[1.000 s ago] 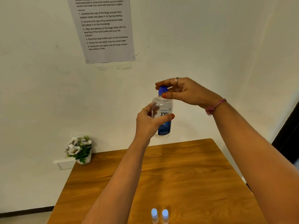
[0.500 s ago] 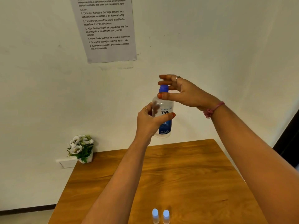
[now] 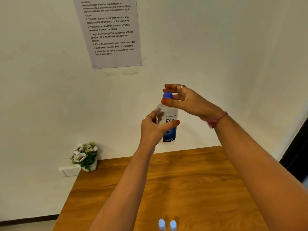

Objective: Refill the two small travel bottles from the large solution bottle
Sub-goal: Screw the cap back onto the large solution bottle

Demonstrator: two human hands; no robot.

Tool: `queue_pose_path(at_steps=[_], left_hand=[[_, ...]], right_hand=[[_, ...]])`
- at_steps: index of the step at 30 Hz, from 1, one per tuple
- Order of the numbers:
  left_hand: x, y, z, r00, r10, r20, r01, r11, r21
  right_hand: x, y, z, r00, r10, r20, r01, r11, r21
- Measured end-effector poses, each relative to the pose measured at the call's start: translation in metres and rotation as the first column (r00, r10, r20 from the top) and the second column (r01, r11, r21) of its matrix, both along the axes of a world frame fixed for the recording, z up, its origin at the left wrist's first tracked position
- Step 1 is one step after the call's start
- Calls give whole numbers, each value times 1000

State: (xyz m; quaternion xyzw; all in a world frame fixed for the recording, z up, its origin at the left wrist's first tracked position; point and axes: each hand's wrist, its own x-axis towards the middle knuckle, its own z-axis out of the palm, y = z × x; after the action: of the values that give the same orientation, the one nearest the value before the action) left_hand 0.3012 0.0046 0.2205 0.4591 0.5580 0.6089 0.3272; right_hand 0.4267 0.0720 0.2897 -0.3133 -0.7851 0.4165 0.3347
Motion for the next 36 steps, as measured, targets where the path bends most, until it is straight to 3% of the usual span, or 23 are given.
queue_pose_path(at_steps=[3,8,10,13,16,23,29,36], left_hand=[[-3,0,1,1000,-7,9,7,1000,8],[-3,1,-1,1000,13,0,-13,1000,8],[-4,1,-3,1000,14,-2,-14,1000,3],[-5,0,-2,1000,-7,9,7,1000,2],[-7,0,-1,999,-13,30,13,1000,5],[-6,2,-5,1000,6,17,-6,1000,6],[-8,1,-5,999,-10,37,10,1000,-4],[-8,1,-9,1000,5,23,-5,1000,-1]], right_hand=[[4,0,-2,989,118,-85,-116,993,31],[-14,-4,-12,968,-154,-199,178,978,107],[-16,-4,-12,964,-186,-190,207,974,93],[-8,1,-7,992,-43,-116,43,999,-9],[-1,4,-5,985,66,-157,-72,997,-34],[-18,-1,-13,958,-185,-217,204,977,69],[-5,3,-8,993,19,-117,-16,999,29],[-20,-3,-19,946,-193,-260,207,978,27]])
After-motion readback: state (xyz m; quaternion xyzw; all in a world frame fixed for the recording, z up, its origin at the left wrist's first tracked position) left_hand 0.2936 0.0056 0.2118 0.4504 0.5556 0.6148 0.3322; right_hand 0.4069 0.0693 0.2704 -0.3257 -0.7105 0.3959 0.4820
